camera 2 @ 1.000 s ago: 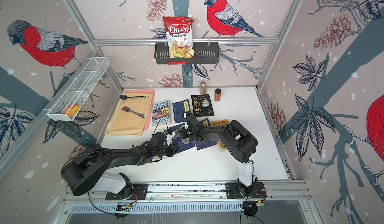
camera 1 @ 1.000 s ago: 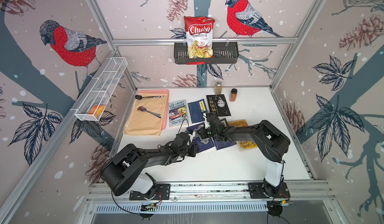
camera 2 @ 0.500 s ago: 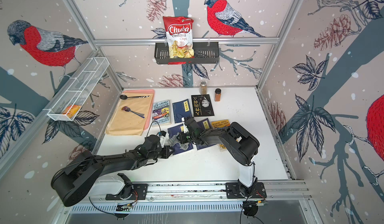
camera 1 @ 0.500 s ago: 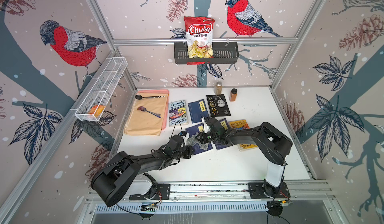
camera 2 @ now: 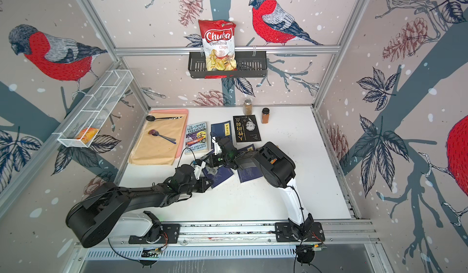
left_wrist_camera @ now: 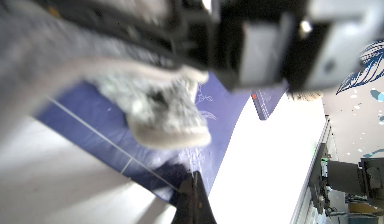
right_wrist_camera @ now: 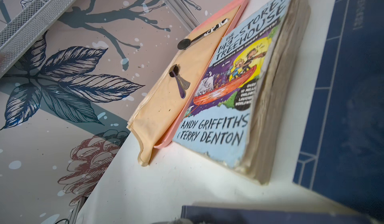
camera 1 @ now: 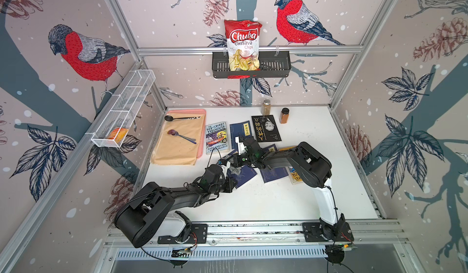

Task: Wipe the cover of the book
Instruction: Wipe the dirt from the cover of the book.

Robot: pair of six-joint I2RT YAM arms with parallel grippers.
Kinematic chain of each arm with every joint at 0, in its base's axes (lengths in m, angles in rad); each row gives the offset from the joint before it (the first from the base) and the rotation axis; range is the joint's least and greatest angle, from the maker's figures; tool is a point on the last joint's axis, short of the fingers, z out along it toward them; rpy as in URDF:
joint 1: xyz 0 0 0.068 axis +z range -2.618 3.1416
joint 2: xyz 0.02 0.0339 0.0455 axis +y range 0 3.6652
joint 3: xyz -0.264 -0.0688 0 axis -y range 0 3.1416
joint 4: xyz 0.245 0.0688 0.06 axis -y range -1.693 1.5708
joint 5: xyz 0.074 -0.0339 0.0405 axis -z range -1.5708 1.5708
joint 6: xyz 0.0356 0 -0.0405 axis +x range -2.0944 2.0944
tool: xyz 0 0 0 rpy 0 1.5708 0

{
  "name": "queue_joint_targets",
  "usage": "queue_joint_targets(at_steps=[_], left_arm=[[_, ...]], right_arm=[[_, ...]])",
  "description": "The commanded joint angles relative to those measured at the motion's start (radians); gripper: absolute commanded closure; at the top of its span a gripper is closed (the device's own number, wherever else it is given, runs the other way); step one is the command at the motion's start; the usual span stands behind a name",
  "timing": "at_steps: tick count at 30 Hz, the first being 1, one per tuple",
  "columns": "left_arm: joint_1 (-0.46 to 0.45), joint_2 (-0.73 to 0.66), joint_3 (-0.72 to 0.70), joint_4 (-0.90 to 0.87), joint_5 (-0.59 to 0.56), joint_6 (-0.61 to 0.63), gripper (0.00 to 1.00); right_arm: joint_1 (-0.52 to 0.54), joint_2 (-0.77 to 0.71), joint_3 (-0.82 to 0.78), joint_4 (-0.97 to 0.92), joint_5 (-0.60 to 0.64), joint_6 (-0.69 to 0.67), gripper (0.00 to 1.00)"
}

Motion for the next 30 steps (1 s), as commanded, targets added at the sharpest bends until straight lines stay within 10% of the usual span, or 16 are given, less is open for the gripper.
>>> queue_joint_targets(at_steps=[1, 13, 24, 30], left_arm=[[0.004, 0.014, -0.017, -0.212, -0.056, 0.02, 1.0], [0.028, -0.015, -0.032, -0.216, -0.043, 0.031, 1.0], [0.031, 0.008, -0.028, -0.208, -0.034, 0.034, 1.0], [0.033, 0.017, -0.024, -0.209, -0.034, 0.035, 1.0]], right_arm=[[-0.004, 0.039, 0.023, -0.203, 0.142, -0.002, 0.95], [0.043, -0.161, -0.241, -0.23, 0.149, -0.062, 0.95], [0.02, 0.08, 0.085, -0.244, 0.153, -0.012, 0.96], [0.004, -0.015, 0.011, -0.212, 0.148, -0.027, 0.95]])
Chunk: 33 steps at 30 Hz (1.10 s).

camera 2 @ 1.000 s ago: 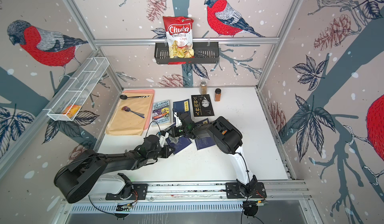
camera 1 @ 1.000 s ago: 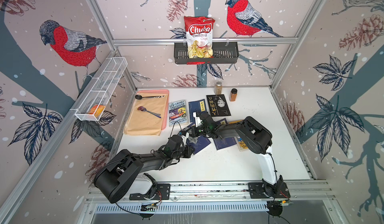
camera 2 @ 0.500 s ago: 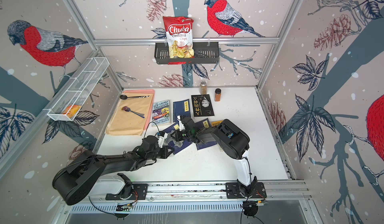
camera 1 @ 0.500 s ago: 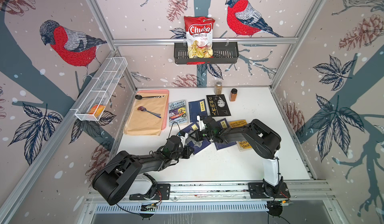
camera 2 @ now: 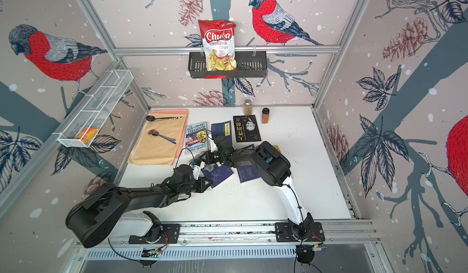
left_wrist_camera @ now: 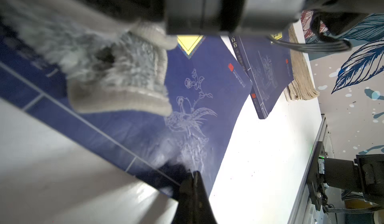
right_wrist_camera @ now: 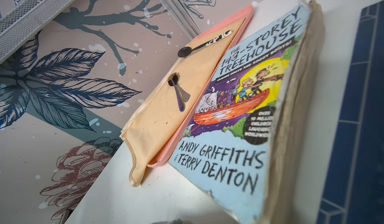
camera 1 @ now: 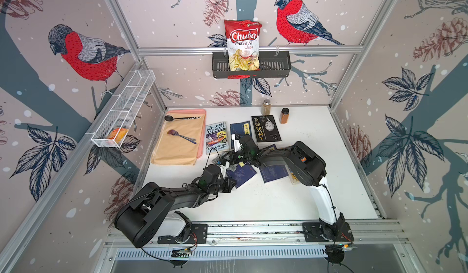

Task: Wipe the cover of the book
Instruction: Wipe the dirt from the cover of the book.

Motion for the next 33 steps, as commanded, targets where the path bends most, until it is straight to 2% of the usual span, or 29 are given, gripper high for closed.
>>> queue_joint_targets(at_steps=[1, 6, 13, 20, 24, 28, 33], left_arm=[[0.002, 0.018, -0.008, -0.232, -0.068, 0.017, 1.0], [0.002, 0.016, 0.008, -0.249, -0.068, 0.025, 1.0], [0.002, 0.009, 0.022, -0.281, -0.074, 0.037, 1.0], [0.002, 0.002, 0.024, -0.293, -0.078, 0.038, 1.0], [0.002, 0.019, 0.03, -0.293, -0.074, 0.044, 1.0], [0.002, 0.026, 0.031, -0.293, -0.073, 0.046, 1.0], [0.002, 0.025, 0.028, -0.29, -0.071, 0.046, 1.0]], right_arm=[[-0.014, -0.061, -0.07, -0.173, 0.082, -0.005, 0.95], [-0.048, -0.179, -0.176, -0.173, 0.096, -0.03, 0.95], [-0.082, -0.21, -0.307, -0.181, 0.123, -0.029, 0.95], [-0.042, -0.263, -0.423, -0.178, 0.165, -0.01, 0.95], [0.004, -0.356, -0.413, -0.21, 0.258, -0.031, 0.95], [0.039, -0.419, -0.357, -0.255, 0.272, -0.058, 0.95], [0.059, -0.303, -0.298, -0.226, 0.202, -0.038, 0.95]])
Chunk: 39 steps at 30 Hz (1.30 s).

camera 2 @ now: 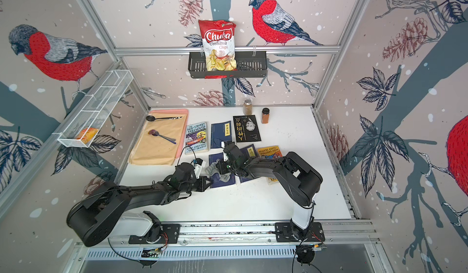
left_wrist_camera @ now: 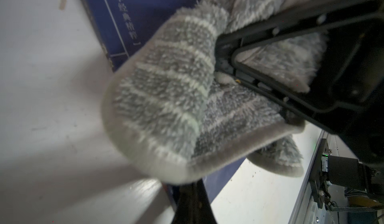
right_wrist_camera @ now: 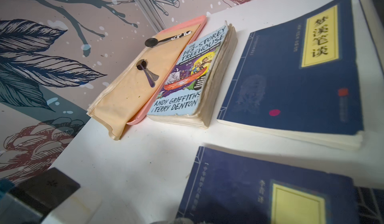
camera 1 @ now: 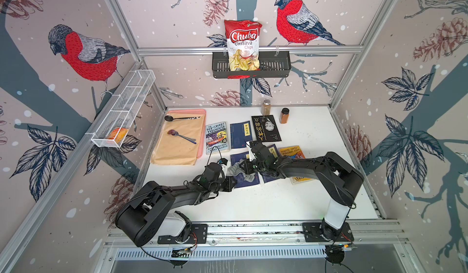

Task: Wipe the cover of the book
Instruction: Wipe the dirt from the cover of the book.

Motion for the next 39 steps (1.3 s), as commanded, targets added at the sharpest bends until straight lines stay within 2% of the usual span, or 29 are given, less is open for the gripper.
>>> queue_joint_targets(at_steps=[1, 6, 10, 14, 23, 28, 34, 39], left_arm=[[0.002, 0.015, -0.014, -0.219, -0.076, 0.019, 1.0], [0.001, 0.005, -0.02, -0.216, -0.074, 0.017, 1.0], [0.002, 0.006, -0.021, -0.215, -0.074, 0.016, 1.0], [0.002, 0.007, -0.024, -0.212, -0.074, 0.015, 1.0], [0.002, 0.029, -0.014, -0.213, -0.078, 0.015, 1.0], [0.001, 0.029, -0.008, -0.223, -0.077, 0.02, 1.0], [0.001, 0.023, 0.019, -0.255, -0.081, 0.038, 1.0], [0.001, 0.034, 0.058, -0.285, -0.085, 0.049, 1.0]], right_arm=[[0.009, 0.096, 0.026, -0.012, -0.052, 0.013, 0.95], [0.009, 0.256, 0.092, 0.103, -0.116, 0.088, 0.96], [-0.025, 0.345, 0.185, 0.095, -0.11, 0.107, 0.97], [-0.059, 0.372, 0.252, 0.056, -0.085, 0.09, 0.97], [-0.103, 0.281, 0.189, 0.04, -0.05, 0.04, 0.96], [-0.126, 0.229, 0.062, 0.043, -0.033, 0.028, 0.96], [-0.116, 0.125, -0.094, 0.079, -0.023, 0.032, 0.96], [-0.089, 0.053, -0.091, 0.029, -0.008, -0.006, 0.96]])
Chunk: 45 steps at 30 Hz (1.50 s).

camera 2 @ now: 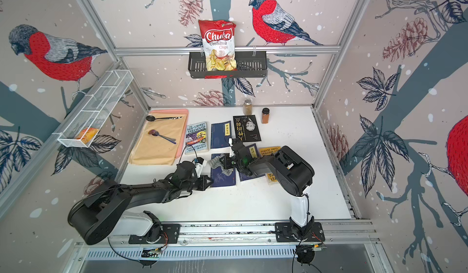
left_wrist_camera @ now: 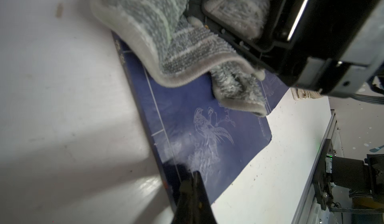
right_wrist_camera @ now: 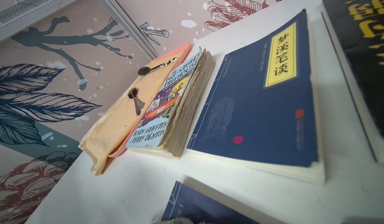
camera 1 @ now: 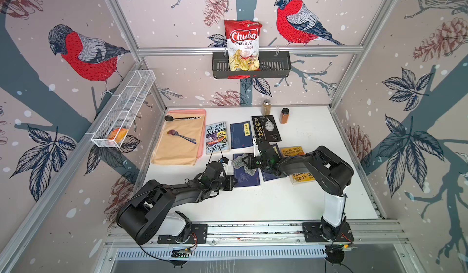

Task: Wipe the cover of the book
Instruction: Wipe the dirt from the cover of the book, then move the book to the center of the board.

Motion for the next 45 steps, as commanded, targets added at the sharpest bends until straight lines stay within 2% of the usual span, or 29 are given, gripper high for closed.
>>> queue_joint_targets(at_steps=[1, 5, 9, 13, 20, 24, 28, 33, 39, 45], left_arm=[[0.001, 0.014, 0.015, -0.233, -0.082, 0.026, 1.0], [0.001, -0.029, 0.1, -0.284, -0.11, 0.028, 1.0], [0.028, -0.064, 0.272, -0.367, -0.153, 0.071, 1.0], [0.126, -0.04, 0.431, -0.413, -0.126, 0.129, 1.0], [0.36, 0.071, 0.585, -0.404, -0.136, 0.167, 1.0], [0.458, 0.209, 0.711, -0.442, -0.176, 0.197, 1.0], [0.533, 0.327, 0.793, -0.436, -0.176, 0.199, 1.0], [0.571, 0.41, 0.851, -0.429, -0.138, 0.244, 1.0], [0.574, 0.477, 0.9, -0.456, -0.133, 0.282, 1.0], [0.589, 0.513, 0.923, -0.463, -0.13, 0.282, 1.0]], right_arm=[[0.02, -0.034, 0.003, -0.241, 0.037, -0.042, 0.96], [0.024, -0.089, 0.027, -0.26, 0.062, -0.055, 0.96], [0.001, -0.114, 0.107, -0.289, 0.082, -0.074, 0.96], [-0.005, -0.111, 0.216, -0.343, 0.121, -0.101, 0.96], [-0.018, -0.063, 0.378, -0.392, 0.126, -0.127, 0.96], [-0.038, 0.019, 0.52, -0.406, 0.085, -0.139, 0.95], [-0.055, 0.182, 0.741, -0.454, 0.027, -0.145, 0.95], [-0.075, 0.387, 0.997, -0.574, -0.029, -0.155, 0.95], [-0.078, 0.537, 1.118, -0.606, -0.078, -0.162, 0.95], [-0.087, 0.591, 1.17, -0.637, -0.028, -0.168, 0.95]])
